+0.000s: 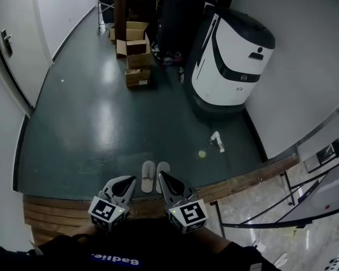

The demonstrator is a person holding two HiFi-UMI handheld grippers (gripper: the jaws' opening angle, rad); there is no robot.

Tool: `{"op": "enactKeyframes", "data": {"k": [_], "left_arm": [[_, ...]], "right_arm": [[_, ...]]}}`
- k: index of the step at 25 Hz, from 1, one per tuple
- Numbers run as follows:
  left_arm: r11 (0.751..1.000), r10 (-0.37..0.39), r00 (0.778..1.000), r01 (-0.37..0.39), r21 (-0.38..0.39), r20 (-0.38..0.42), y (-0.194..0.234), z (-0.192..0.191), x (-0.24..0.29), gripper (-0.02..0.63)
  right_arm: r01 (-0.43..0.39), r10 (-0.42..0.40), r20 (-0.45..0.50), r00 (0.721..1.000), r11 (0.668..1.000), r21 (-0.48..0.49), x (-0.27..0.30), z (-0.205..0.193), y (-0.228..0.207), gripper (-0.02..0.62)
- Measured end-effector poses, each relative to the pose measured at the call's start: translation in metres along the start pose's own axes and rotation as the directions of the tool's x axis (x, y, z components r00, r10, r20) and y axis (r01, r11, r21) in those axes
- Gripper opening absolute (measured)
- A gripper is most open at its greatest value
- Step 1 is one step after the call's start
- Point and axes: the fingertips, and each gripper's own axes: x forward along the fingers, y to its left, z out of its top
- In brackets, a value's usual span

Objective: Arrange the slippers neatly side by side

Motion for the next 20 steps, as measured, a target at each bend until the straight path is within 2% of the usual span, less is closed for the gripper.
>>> {"op": "enactKeyframes", "data": {"k": [2,8,14,20], "left_arm": [[1.0,-0.009,1.0,0.009,0.016,0.01,-0.004,0.008,0.001,0.0],[0.999,-0.031,0.999,0.03,0.024,0.01,-0.017,0.004,-0.003,0.0],[0.999,-0.04,0.999,0.04,0.018,0.001,-0.021,0.001,-0.005,0.0],[0.999,-0.032,0.999,0.032,0.007,0.001,-0.025,-0.001,-0.008,0.001]], "right_arm": [[-0.001,0.001,-0.008,1.0,0.999,-0.033,-0.004,-0.003,0.006,-0.002],[-0.003,0.003,-0.048,0.999,1.0,-0.005,-0.014,-0.026,0.015,-0.001],[0.004,-0.004,-0.053,0.999,1.0,-0.001,-0.016,-0.025,0.017,-0.002],[0.006,-0.008,-0.056,0.998,0.999,-0.043,-0.019,-0.027,0.014,-0.002]]}}
